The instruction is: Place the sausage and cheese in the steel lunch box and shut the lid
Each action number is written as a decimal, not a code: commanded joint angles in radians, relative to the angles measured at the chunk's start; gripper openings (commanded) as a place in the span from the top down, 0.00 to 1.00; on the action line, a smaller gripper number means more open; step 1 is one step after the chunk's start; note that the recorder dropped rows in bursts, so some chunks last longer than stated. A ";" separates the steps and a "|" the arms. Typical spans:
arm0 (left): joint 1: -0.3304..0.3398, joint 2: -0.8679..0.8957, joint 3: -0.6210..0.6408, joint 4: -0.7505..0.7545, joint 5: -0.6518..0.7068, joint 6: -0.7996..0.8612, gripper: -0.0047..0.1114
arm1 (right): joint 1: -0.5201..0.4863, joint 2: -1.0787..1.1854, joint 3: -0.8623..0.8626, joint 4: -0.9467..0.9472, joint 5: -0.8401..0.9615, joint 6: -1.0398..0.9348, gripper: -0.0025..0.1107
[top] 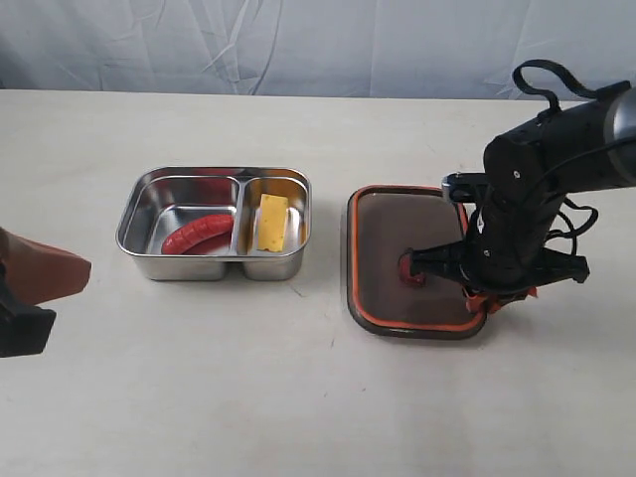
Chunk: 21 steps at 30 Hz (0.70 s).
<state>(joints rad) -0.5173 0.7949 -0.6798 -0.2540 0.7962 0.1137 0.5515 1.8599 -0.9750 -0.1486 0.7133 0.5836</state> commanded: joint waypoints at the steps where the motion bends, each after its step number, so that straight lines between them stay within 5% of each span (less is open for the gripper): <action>1: -0.002 -0.010 0.001 -0.003 -0.013 -0.004 0.96 | -0.005 -0.044 0.003 -0.029 -0.006 -0.006 0.99; 14: 0.013 0.035 -0.003 0.107 -0.152 -0.179 0.93 | -0.004 -0.130 0.003 -0.246 0.039 0.019 0.99; 21: 0.082 0.086 -0.052 0.122 -0.148 -0.184 0.65 | -0.004 -0.195 0.003 -0.358 0.082 0.021 0.99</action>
<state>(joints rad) -0.4635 0.8650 -0.7021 -0.1439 0.6570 -0.0623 0.5515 1.6919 -0.9750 -0.4614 0.7820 0.5988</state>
